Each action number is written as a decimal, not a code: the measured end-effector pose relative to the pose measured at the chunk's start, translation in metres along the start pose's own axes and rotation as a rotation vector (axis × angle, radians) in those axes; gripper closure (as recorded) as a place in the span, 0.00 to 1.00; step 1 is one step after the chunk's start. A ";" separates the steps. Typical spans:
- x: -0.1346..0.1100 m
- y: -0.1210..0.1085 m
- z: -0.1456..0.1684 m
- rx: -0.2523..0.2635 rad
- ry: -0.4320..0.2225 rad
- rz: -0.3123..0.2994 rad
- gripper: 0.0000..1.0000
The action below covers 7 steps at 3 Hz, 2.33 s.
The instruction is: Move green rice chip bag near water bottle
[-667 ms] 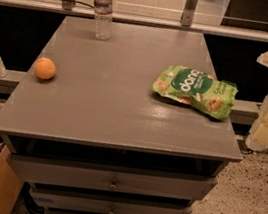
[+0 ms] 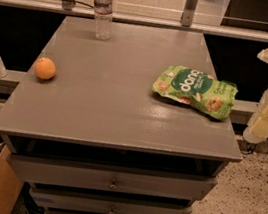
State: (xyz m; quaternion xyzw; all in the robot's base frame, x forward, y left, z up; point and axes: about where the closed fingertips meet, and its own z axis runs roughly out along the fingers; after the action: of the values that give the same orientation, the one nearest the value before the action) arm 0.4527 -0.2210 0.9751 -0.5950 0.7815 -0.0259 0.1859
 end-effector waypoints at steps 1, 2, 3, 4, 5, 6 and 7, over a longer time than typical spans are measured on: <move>-0.006 -0.031 0.017 0.052 -0.077 0.011 0.00; -0.014 -0.074 0.040 0.109 -0.151 0.019 0.00; -0.023 -0.111 0.071 0.118 -0.179 0.025 0.00; -0.035 -0.135 0.106 0.096 -0.179 0.035 0.00; -0.042 -0.146 0.137 0.064 -0.162 0.059 0.00; -0.042 -0.149 0.158 0.038 -0.141 0.085 0.00; -0.040 -0.148 0.172 0.021 -0.122 0.103 0.00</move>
Offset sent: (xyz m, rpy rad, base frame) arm 0.1478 -0.0066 -0.0240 0.1983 -0.2326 -0.0158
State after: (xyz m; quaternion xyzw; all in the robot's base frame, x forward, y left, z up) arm 0.6535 -0.1956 0.8644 -0.5523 0.7981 0.0118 0.2407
